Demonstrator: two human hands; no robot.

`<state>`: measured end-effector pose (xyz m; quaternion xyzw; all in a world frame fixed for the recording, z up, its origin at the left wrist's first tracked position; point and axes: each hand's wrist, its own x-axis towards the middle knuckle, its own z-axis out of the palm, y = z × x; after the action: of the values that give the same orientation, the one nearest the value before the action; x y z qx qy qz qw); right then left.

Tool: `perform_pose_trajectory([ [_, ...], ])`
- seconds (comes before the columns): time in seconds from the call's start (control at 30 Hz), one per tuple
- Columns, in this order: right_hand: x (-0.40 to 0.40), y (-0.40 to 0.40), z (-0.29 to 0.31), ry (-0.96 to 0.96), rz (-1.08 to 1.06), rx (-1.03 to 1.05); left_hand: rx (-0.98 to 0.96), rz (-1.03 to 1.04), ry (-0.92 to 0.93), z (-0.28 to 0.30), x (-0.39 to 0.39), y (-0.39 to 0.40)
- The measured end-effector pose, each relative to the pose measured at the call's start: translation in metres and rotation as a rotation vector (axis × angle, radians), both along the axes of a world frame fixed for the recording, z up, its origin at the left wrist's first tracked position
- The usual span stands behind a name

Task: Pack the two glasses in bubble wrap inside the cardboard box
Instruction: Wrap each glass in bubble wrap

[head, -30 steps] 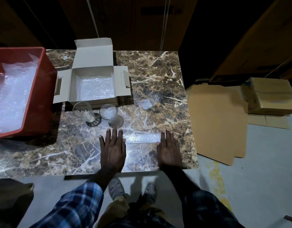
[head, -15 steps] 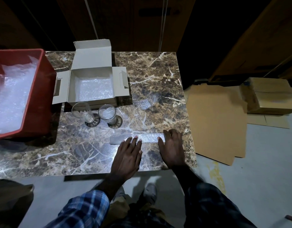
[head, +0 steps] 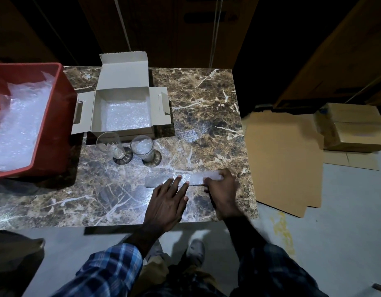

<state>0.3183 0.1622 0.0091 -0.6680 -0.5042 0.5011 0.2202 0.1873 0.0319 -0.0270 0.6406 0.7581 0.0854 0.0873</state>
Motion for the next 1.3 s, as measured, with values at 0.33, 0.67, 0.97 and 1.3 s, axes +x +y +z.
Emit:
perform_pose_trajectory([
  [0.33,-0.033,-0.038,-0.016,-0.037,-0.115,-0.042,-0.043,-0.048,-0.033,0.002,-0.009,-0.002],
  [0.67,-0.053,-0.042,-0.008,-0.185,-0.070,0.341,-0.014,-0.071,-0.025,0.000,-0.038,-0.016],
  [0.97,-0.069,-0.057,-0.027,-0.229,0.380,0.796,0.072,0.081,-0.507,0.016,-0.049,-0.011],
  [1.3,-0.061,-0.049,-0.047,-0.372,0.611,0.889,0.182,0.617,-1.153,0.043,-0.054,-0.004],
])
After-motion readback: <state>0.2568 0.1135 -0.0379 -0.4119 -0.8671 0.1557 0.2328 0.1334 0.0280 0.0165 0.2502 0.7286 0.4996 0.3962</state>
